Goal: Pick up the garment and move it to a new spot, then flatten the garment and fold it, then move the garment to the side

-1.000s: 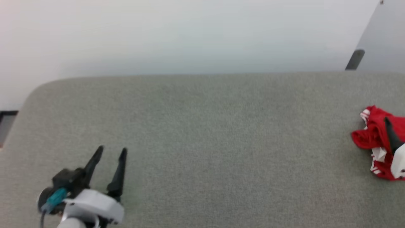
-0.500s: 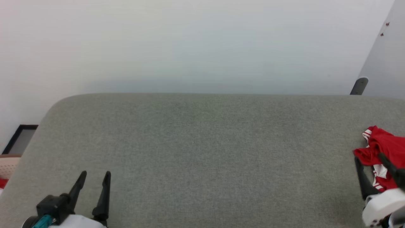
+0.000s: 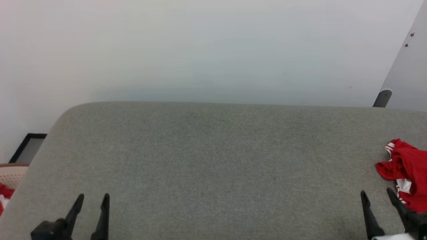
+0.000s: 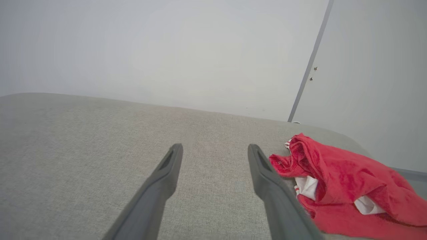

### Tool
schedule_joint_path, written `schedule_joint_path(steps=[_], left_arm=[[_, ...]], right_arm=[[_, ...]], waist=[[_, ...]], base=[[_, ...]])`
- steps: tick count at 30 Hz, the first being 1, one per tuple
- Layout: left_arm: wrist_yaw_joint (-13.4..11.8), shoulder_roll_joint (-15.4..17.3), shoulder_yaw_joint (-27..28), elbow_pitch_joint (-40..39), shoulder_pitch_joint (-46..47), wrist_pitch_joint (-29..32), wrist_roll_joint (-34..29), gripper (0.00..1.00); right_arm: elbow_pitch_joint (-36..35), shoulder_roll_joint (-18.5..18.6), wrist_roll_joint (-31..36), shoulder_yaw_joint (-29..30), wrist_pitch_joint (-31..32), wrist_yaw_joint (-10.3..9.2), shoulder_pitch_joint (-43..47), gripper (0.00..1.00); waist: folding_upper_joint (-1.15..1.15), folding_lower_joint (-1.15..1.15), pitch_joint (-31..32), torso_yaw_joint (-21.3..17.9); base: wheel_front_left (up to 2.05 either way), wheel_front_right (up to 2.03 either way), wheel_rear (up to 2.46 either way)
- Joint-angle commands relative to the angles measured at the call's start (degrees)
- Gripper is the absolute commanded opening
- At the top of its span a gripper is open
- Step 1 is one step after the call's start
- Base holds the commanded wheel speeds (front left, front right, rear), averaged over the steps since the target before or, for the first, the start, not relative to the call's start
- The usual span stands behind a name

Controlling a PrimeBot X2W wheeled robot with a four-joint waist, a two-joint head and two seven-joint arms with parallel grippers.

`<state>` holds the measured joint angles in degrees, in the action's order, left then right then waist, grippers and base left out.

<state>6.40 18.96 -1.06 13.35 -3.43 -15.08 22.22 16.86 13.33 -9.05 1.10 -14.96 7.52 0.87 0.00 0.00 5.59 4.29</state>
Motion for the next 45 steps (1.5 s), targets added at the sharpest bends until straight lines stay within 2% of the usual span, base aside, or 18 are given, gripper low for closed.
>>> schedule_joint_path(steps=[1,16,36,37,40,45], left_arm=[[0.2,-0.3,0.4,-0.1,-0.8,-0.1,-0.1,1.0],[1.0,-1.2,1.3,-0.7,-2.4,-0.1,0.1,1.0],[1.1,-1.2,0.4,-2.4,-2.7,-0.1,1.1,1.0],[1.0,-1.2,0.4,-2.2,-2.0,0.0,1.1,0.0],[1.0,-2.3,0.0,-0.7,-2.8,0.1,1.2,0.0],[1.0,-3.3,0.6,-0.5,-1.8,1.7,6.0,0.0]], right_arm=[[-0.5,-0.6,0.3,0.5,-0.2,-0.07,1.1,1.0],[-3.9,-5.3,1.8,1.7,-0.2,-0.07,7.1,1.0],[-3.4,-5.6,1.1,0.5,-0.2,-0.07,7.2,1.0],[-3.4,-5.8,1.4,0.5,0.0,0.0,7.0,0.0],[-1.8,-6.3,1.2,0.5,0.2,0.01,7.1,0.0],[-1.5,-6.6,-4.6,1.3,2.1,0.01,5.7,0.0]], waist=[[0.0,0.0,0.1,0.0],[0.0,0.0,0.4,0.0],[0.0,0.0,0.6,-0.3],[0.0,0.0,0.6,-0.3],[0.0,0.0,0.6,-0.3],[0.0,0.0,0.3,-0.4]], base=[[0.0,0.0,0.0],[0.0,0.0,0.0],[0.0,0.0,0.0],[0.0,0.0,0.0],[0.0,0.0,0.0],[0.0,0.0,0.0]])
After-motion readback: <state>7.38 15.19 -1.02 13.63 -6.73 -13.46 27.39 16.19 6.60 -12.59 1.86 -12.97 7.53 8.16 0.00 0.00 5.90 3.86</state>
